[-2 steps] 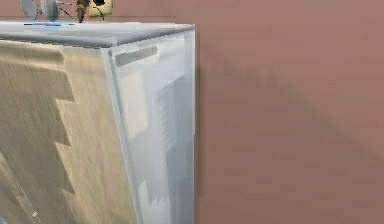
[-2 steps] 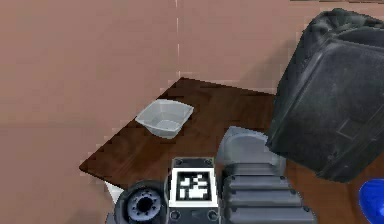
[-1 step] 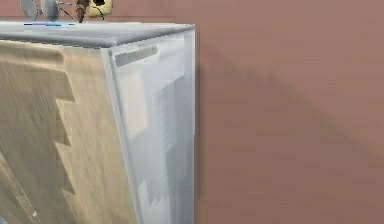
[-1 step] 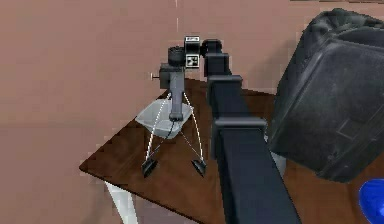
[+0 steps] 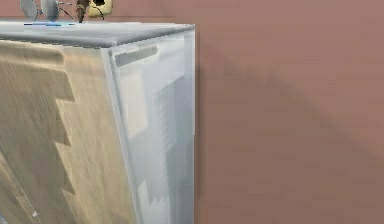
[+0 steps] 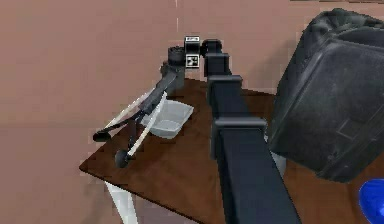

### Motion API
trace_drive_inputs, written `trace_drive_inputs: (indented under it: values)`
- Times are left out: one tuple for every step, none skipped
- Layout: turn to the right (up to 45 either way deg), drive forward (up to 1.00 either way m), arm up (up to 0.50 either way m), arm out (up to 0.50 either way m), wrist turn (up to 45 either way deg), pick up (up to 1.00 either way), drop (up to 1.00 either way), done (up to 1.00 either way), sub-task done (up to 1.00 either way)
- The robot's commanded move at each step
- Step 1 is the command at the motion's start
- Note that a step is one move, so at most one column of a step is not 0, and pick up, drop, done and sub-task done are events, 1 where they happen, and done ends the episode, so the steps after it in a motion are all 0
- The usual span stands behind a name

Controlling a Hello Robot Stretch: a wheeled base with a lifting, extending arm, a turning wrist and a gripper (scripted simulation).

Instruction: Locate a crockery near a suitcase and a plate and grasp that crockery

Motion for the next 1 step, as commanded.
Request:
trace_drive_inputs:
  values:
    - [0.0, 0.00, 0.00, 0.00, 45.0, 0.00, 0.00, 0.00, 0.00]
